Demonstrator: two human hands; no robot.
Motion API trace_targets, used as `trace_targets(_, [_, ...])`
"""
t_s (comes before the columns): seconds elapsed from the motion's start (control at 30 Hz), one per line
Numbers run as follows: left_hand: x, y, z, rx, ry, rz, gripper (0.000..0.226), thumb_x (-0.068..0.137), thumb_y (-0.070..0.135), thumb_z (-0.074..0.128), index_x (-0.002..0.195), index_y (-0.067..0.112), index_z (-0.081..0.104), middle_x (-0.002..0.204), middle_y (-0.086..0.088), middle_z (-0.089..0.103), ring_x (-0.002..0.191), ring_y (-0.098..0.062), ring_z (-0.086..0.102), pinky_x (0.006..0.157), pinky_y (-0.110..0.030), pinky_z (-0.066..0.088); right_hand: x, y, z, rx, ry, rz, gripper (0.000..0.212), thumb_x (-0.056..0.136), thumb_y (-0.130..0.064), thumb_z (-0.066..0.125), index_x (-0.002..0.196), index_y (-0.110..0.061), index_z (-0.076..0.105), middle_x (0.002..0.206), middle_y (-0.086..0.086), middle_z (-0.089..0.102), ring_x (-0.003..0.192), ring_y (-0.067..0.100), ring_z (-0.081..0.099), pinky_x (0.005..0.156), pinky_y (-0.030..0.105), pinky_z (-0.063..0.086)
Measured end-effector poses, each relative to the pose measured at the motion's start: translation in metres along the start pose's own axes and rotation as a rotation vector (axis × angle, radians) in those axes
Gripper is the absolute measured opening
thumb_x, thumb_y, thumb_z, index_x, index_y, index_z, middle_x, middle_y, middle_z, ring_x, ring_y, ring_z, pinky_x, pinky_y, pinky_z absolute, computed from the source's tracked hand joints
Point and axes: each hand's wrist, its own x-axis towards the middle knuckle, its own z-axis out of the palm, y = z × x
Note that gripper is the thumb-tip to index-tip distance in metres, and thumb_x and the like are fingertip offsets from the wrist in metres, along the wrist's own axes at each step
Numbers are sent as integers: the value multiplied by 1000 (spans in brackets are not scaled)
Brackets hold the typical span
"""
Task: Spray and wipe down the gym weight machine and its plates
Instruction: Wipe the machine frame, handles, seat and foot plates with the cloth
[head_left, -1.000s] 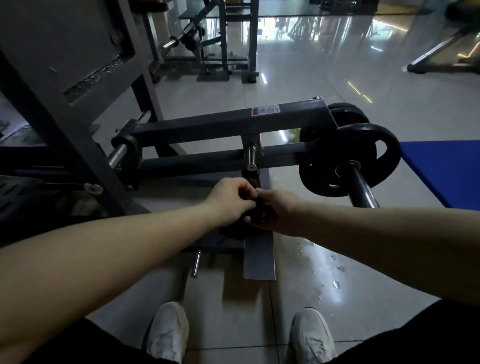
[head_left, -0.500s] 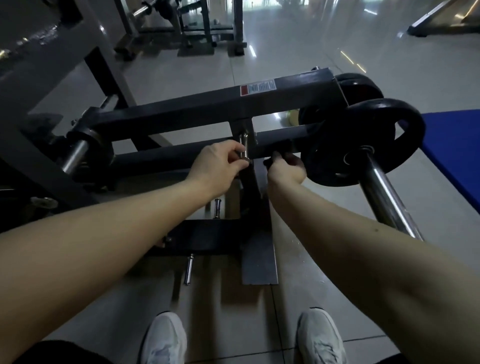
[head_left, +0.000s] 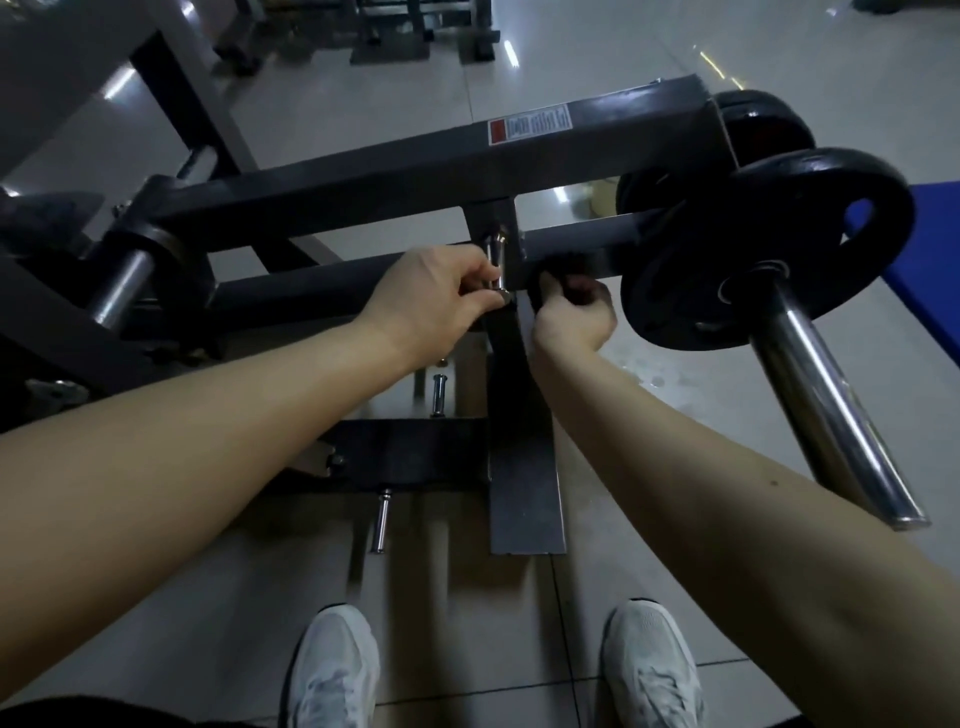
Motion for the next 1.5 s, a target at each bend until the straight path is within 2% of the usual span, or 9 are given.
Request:
trace_targets(0.13, [0,-3,2,-12,22,8,19,94,28,72,111,20,72,93,8,70,84,-5,65,82,-37,58,-4,10,5,-235,-243,-3,18,77,-15,84,87,-14,69,82,-1,73,78,17,70,73,26,59])
trace_targets(0.3, [-4,-8,4,10,21,57,22,96,30,68,116,21,68,91,9,69,83,-6,66,82,-38,58,1,12,-28,-340,-260,22,19,79,-29,81,87,-21,66,86,4,74,82,24,73,83,46,62])
trace_targets(0.57, [-43,-39,38,-62,-44,36,52,98,25,64,145,28,44,112,10,61,75,-4,61,71,-21,51,-9,11,-101,-703,-564,327,19,84,-4,78,99,-1,67,89,15,64,68,22,62,55,27,52])
trace_targets(0.8, [-85,-63,100,-255,-482,-287,65,91,33,75,148,21,47,128,6,60,105,-9,61,83,-12,45,-39,35,-138,-828,-793,424,22,91,4,65,104,-13,70,102,17,71,92,30,70,76,38,60])
trace_targets(0.93, [-95,-69,119,-397,-484,-369,41,87,26,80,125,26,67,112,8,71,104,-8,68,89,-17,51,-52,51,-138,-675,-813,501,17,99,2,57,104,-10,68,100,17,67,88,28,69,74,39,62])
trace_targets(1.07, [-102,-74,124,-371,-457,-448,19,83,26,83,92,32,67,92,9,70,86,-5,66,68,-15,46,-55,54,-143,-784,-876,477,15,101,-2,54,109,-7,66,96,17,62,90,32,65,84,49,61])
trace_targets(1.2, [-101,-75,122,-353,-522,-457,16,81,22,81,89,28,69,91,3,70,85,-11,67,68,-23,49,-52,43,-146,-1132,-919,196,11,95,-9,59,91,-11,69,79,5,58,72,16,54,63,26,44])
trace_targets(1.37, [-90,-74,134,-425,-477,-492,21,82,23,83,93,27,66,94,0,73,89,-17,71,79,-31,56,-33,41,-143,-1025,-789,212,5,90,-14,64,93,-10,66,79,11,64,66,24,61,59,32,49])
trace_targets(1.5, [-88,-81,147,-478,-429,-552,21,84,25,83,94,26,65,91,-1,74,82,-16,70,70,-24,51,-13,54,-142,-1131,-730,181,29,84,-11,69,110,-14,57,93,13,67,71,25,65,52,30,49])
